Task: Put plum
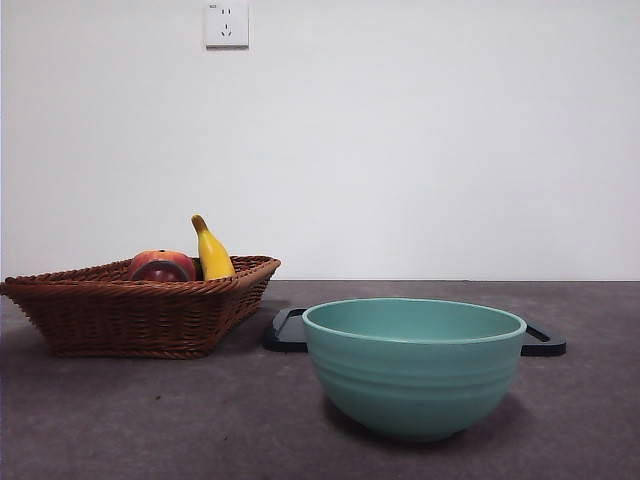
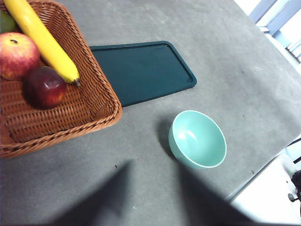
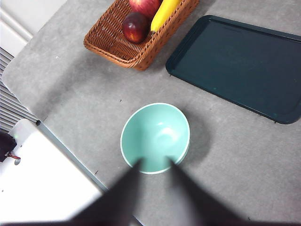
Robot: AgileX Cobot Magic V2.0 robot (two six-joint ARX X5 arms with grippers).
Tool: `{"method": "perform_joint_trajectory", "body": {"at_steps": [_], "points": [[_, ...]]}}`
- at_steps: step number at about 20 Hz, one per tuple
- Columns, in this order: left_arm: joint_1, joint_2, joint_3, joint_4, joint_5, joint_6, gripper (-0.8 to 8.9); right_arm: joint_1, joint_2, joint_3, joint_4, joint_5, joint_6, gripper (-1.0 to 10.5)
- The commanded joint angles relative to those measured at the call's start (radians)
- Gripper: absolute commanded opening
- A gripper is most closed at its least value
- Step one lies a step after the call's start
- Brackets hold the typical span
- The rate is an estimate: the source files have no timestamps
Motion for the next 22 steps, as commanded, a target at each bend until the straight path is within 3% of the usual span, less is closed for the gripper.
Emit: {"method": "perform_joint_trajectory", "body": {"at_steps": [1, 8, 13, 22], "points": [[-0.002, 0.005, 0.021, 0.01, -0.009, 0.014, 3.82, 0.003, 0.005, 0.019, 0.009, 0.0, -0.005, 3.7], [-0.003, 0.026, 0.021, 0.019, -0.08, 0.007, 4.15, 0.003, 0.005, 0.019, 0.009, -0.001, 0.003, 3.8], [-0.034, 0.131, 0.023, 0.179, -0.101, -0.053, 4.14, 0.003, 0.005, 0.019, 0.01, 0.0, 0.004, 3.8], [-0.2, 0.519, 0.184, 0.305, -0.428, -0.056, 4.09, 0.005, 0.005, 0.019, 0.016, 0.0, 0.015, 3.8]]}}
